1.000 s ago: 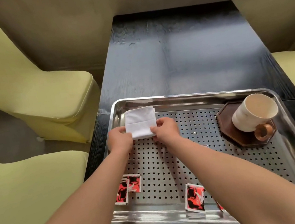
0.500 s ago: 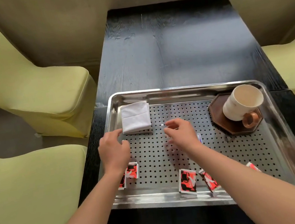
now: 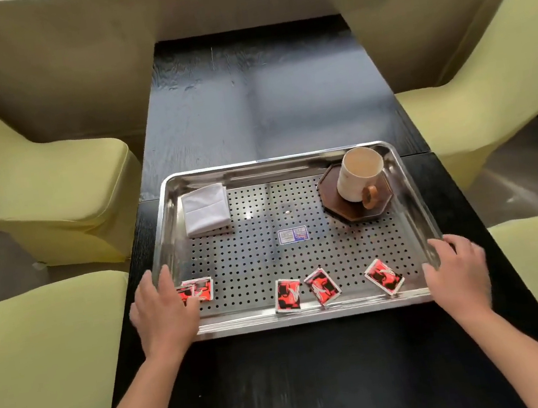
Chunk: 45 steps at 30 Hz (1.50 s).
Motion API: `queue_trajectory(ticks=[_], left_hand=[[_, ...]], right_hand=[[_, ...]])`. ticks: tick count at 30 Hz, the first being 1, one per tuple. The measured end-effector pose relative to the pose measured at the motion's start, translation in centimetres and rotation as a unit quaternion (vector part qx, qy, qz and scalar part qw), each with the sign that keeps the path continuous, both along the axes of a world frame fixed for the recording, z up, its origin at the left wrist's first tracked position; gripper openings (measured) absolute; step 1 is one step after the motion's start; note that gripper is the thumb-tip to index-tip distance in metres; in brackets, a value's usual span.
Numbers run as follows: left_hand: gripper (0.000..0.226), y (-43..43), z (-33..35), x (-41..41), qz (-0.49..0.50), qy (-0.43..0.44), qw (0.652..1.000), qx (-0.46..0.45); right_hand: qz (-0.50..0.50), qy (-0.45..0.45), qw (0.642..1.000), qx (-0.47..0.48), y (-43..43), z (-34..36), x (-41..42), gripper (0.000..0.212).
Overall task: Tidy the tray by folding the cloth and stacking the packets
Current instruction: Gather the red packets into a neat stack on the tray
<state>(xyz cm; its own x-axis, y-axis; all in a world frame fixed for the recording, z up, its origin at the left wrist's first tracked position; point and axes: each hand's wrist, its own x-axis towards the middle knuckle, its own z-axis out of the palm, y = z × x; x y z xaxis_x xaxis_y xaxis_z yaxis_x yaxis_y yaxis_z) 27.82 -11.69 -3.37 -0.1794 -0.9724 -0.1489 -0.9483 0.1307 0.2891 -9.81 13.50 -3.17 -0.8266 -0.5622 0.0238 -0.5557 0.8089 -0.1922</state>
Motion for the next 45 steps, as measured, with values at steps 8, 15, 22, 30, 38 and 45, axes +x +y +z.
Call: queue_trajectory(ticks=[8,15,22,30,38,45], left_hand=[[0.076,-0.4,-0.5,1.2,0.116,0.079,0.984,0.112],[0.032,-0.7,-0.6,1.6,0.177,0.135,0.962,0.159],[0.02,0.0,-0.5,2.8,0.159,0.123,0.966,0.162],[0.025,4.8,-1.2,5.4,0.152,0.114,0.969,0.158],[0.021,8.4,-0.5,8.0,0.137,0.09,0.974,0.156],[0.073,11.4,-0.7,9.5,0.14,0.057,0.973,0.176]], right_hand=[[-0.07,-0.103,0.992,0.017,0.5,-1.6,-0.6,0.058],[-0.038,-0.08,0.995,0.055,0.8,-0.8,-1.4,0.07],[-0.034,-0.077,0.996,0.034,1.5,-0.2,-1.2,0.065],[-0.024,-0.077,0.996,0.026,4.7,-0.3,0.5,0.064],[-0.022,-0.082,0.996,0.022,9.0,-0.4,3.5,0.063],[-0.023,-0.084,0.996,0.028,11.4,-0.1,5.6,0.065]])
